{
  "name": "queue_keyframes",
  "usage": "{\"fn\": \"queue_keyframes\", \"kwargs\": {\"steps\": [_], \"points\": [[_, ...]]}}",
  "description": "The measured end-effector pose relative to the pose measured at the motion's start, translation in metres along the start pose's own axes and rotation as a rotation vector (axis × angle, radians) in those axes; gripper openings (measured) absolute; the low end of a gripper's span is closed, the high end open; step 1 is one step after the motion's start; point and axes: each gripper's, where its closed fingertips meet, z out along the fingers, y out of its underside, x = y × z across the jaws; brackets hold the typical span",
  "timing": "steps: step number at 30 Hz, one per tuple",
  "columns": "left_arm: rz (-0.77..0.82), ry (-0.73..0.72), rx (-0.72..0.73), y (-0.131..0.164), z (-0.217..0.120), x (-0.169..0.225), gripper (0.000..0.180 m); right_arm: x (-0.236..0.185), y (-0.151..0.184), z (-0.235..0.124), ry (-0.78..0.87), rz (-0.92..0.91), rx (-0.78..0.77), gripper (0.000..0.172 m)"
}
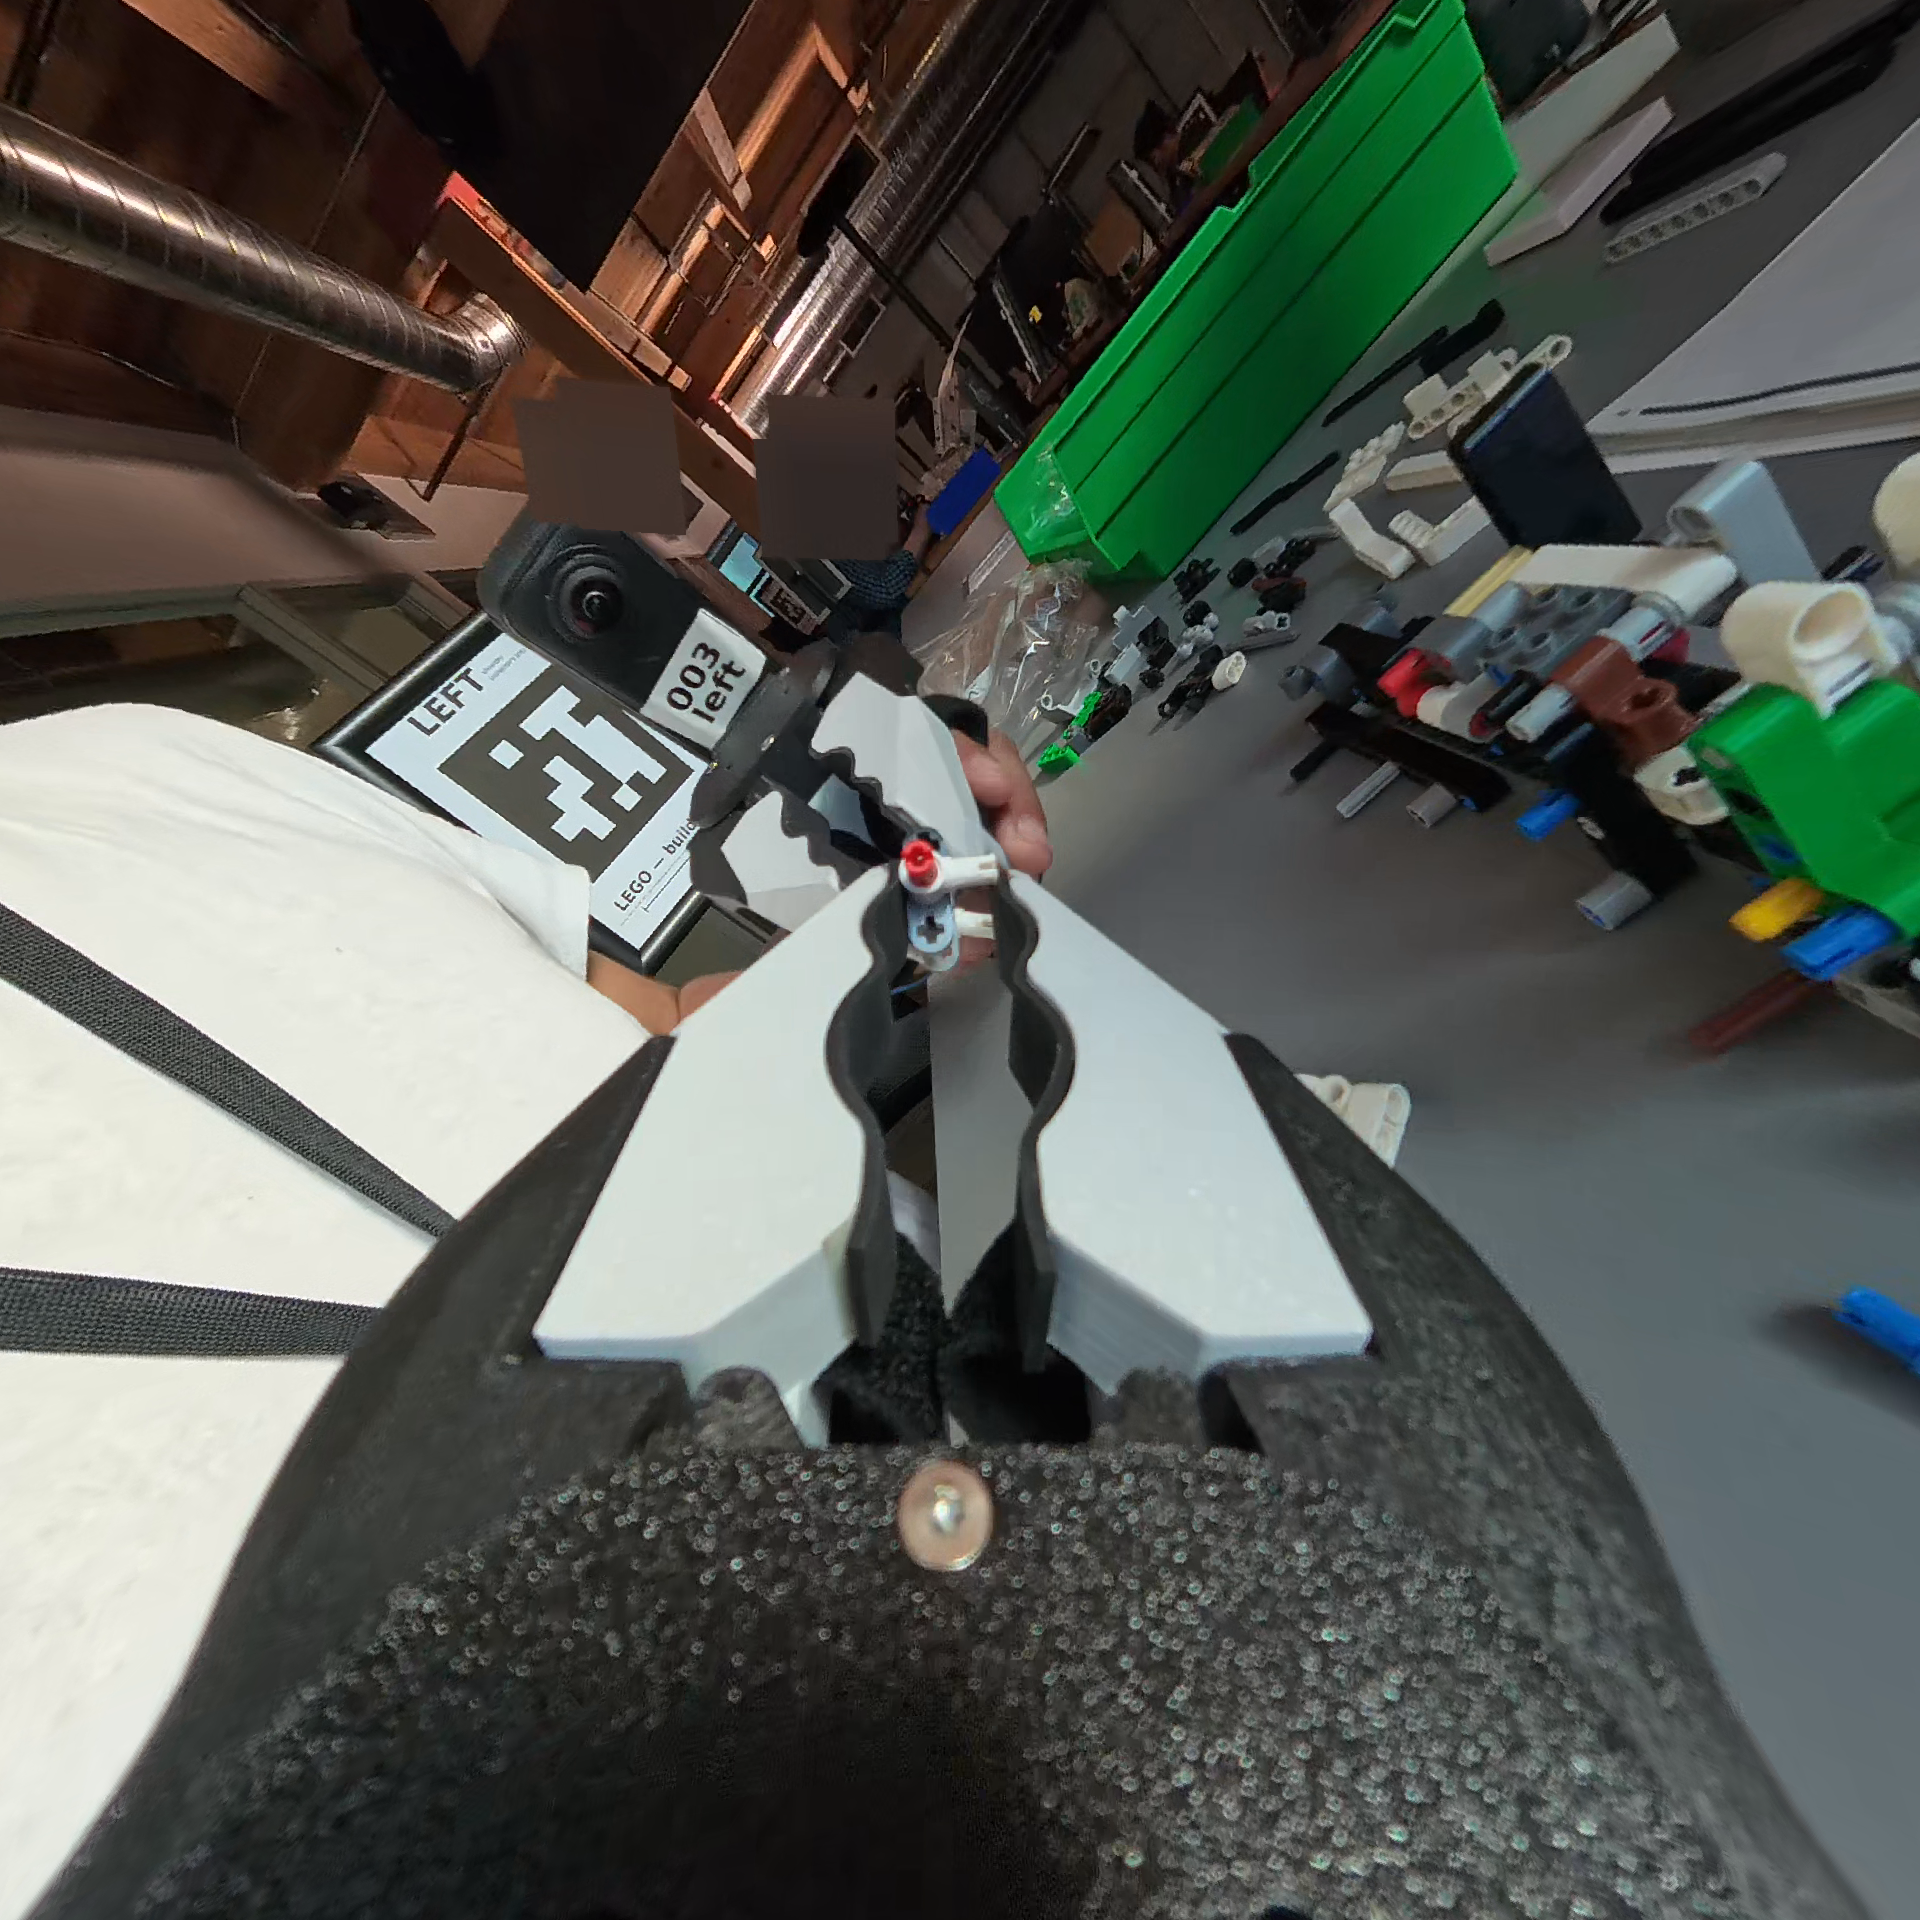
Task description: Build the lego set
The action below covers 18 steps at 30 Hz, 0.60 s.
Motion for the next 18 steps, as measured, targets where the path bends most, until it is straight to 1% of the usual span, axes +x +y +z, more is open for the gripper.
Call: {"fn": "queue_keyframes", "kwargs": {"steps": [2, 4, 6, 8, 10, 13, 16, 18], "points": [[0.104, 0.02, -0.047, 0.001, -0.003, 0.001, 0.021, 0.0, 0.005, -0.001, -0.01, 0.035, -0.034, 0.013], [0.218, 0.081, -0.091, 0.001, -0.006, 0.006, 0.023, -0.004, 0.018, 0.0, -0.058, 0.105, -0.128, 0.013], [0.307, 0.183, -0.134, 0.002, -0.01, 0.013, 0.023, -0.009, 0.024, 0.001, -0.108, 0.146, -0.177, 0.013], [0.35, 0.306, -0.155, 0.0, -0.014, 0.023, 0.022, -0.016, 0.028, 0.0, -0.168, 0.205, -0.217, 0.014], [0.399, 0.383, -0.171, -0.002, -0.015, 0.03, 0.022, -0.022, 0.032, 0.001, -0.222, 0.253, -0.26, 0.014], [0.513, 0.416, -0.231, 0.004, -0.012, 0.031, 0.022, -0.026, 0.038, 0.004, -0.244, 0.254, -0.305, 0.014], [0.562, 0.454, -0.258, 0.009, -0.011, 0.034, 0.023, -0.027, 0.041, 0.007, -0.246, 0.262, -0.32, 0.014], [0.592, 0.45, -0.255, 0.008, -0.01, 0.033, 0.021, -0.027, 0.039, 0.007, -0.258, 0.274, -0.308, 0.014]]}}
